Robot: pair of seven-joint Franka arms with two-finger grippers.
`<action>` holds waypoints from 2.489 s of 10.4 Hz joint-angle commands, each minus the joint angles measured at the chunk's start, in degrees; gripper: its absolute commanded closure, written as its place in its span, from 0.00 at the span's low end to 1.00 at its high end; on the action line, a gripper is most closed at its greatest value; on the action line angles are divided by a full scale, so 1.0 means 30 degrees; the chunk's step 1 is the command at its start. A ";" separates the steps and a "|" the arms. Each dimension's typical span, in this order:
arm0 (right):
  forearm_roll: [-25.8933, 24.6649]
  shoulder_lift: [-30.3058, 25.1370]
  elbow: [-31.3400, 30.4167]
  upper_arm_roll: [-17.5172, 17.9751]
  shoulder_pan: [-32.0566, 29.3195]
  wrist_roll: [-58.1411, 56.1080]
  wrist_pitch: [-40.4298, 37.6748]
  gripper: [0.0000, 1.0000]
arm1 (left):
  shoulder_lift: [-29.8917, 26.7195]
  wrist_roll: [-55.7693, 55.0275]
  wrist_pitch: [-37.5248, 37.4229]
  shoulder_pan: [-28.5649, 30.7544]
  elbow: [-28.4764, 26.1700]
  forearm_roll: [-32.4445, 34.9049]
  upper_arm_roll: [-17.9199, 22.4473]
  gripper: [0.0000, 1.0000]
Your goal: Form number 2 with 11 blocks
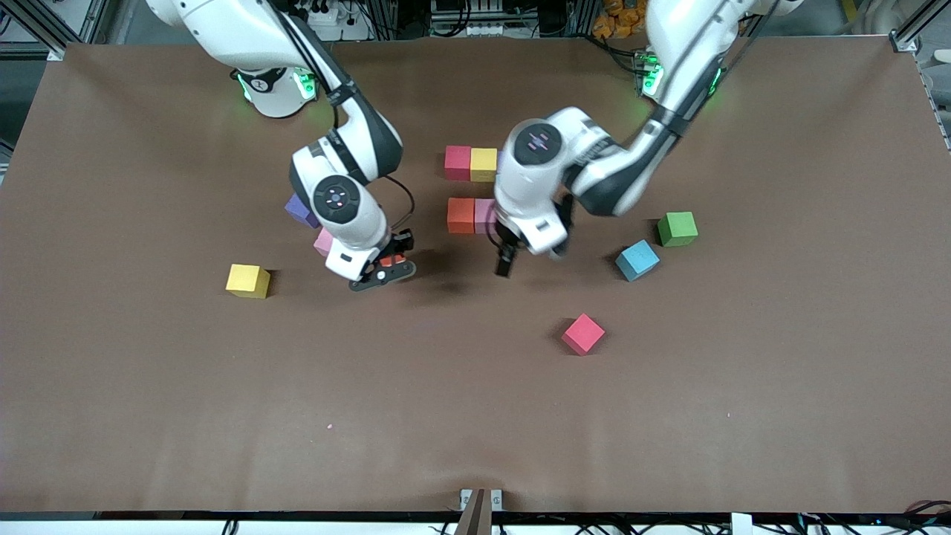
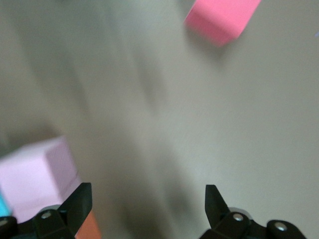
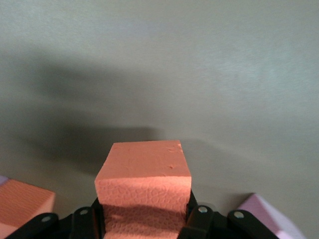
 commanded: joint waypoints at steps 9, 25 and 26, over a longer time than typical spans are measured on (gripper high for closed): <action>0.0345 0.3895 0.4478 -0.0002 0.3409 0.8158 -0.0061 0.74 | 0.3817 1.1412 -0.2821 0.3140 0.4198 0.0058 0.1171 0.00; 0.0082 0.4013 0.4186 -0.0060 0.4288 0.9682 -0.0353 0.71 | 0.5661 1.2735 -0.3528 0.2790 0.6893 -0.0646 0.1435 0.00; 0.0082 0.4013 0.4185 -0.0060 0.4288 0.9711 -0.0383 0.71 | 0.5779 1.2706 -0.3499 0.2673 0.6924 -0.0646 0.1435 0.00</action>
